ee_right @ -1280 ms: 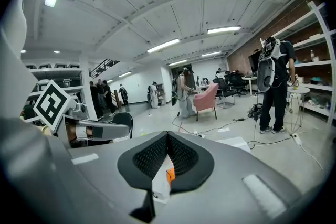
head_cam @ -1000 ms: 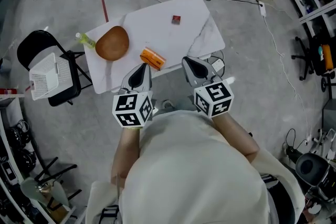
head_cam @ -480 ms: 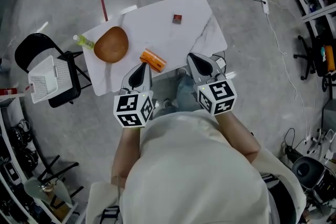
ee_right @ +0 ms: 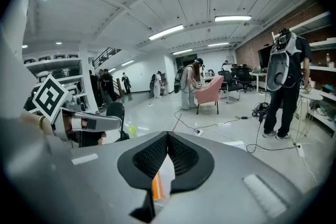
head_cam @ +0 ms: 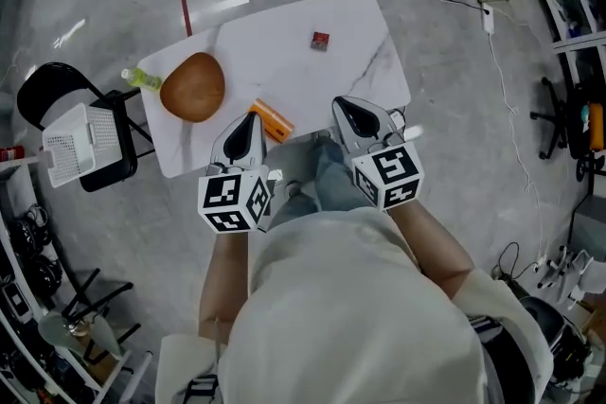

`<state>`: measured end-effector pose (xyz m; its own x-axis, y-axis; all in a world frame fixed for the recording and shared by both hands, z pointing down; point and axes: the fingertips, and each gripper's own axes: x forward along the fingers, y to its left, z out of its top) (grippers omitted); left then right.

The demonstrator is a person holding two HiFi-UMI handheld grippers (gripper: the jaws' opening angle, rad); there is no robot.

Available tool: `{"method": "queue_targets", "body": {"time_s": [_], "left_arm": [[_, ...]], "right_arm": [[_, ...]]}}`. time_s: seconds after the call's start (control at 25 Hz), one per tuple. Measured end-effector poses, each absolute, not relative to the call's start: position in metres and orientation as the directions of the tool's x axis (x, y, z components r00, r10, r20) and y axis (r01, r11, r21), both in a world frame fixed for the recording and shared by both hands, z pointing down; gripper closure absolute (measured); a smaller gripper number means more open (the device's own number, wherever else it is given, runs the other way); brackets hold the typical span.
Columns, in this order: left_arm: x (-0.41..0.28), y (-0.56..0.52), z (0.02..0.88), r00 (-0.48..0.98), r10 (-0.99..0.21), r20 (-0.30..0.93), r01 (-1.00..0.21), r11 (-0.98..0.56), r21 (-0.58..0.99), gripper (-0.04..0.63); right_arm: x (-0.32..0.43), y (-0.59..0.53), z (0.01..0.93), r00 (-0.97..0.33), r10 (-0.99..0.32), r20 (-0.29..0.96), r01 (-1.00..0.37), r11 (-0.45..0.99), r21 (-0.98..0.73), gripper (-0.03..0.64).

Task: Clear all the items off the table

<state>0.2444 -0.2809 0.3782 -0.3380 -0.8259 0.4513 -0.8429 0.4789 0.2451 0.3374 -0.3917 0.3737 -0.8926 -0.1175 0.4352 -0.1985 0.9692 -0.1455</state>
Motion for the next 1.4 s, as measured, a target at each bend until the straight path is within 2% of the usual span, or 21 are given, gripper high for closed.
{"method": "queue_targets", "body": {"time_s": [0.32, 0.48, 0.92, 1.24, 1.4], "left_arm": [[0.220, -0.289, 0.420, -0.379, -0.769, 0.515, -0.797, 0.554, 0.240, 0.586], [0.214, -0.287, 0.448, -0.385, -0.747, 0.542, -0.787, 0.573, 0.229, 0.586], [0.205, -0.259, 0.540, -0.408, -0.671, 0.619, -0.738, 0.641, 0.209, 0.586], [0.197, -0.230, 0.594, -0.439, -0.618, 0.652, -0.660, 0.714, 0.233, 0.586], [0.193, -0.215, 0.621, -0.452, -0.595, 0.664, -0.632, 0.739, 0.233, 0.586]], "right_arm": [[0.310, -0.392, 0.418, -0.863, -0.006, 0.506, -0.096, 0.984, -0.153, 0.615], [0.302, -0.381, 0.452, -0.832, 0.052, 0.552, -0.048, 0.985, -0.165, 0.592], [0.280, -0.338, 0.569, -0.729, 0.201, 0.655, 0.057, 0.970, -0.234, 0.452], [0.266, -0.310, 0.647, -0.649, 0.254, 0.717, 0.108, 0.964, -0.243, 0.331], [0.258, -0.297, 0.680, -0.625, 0.279, 0.729, 0.117, 0.957, -0.266, 0.299]]}}
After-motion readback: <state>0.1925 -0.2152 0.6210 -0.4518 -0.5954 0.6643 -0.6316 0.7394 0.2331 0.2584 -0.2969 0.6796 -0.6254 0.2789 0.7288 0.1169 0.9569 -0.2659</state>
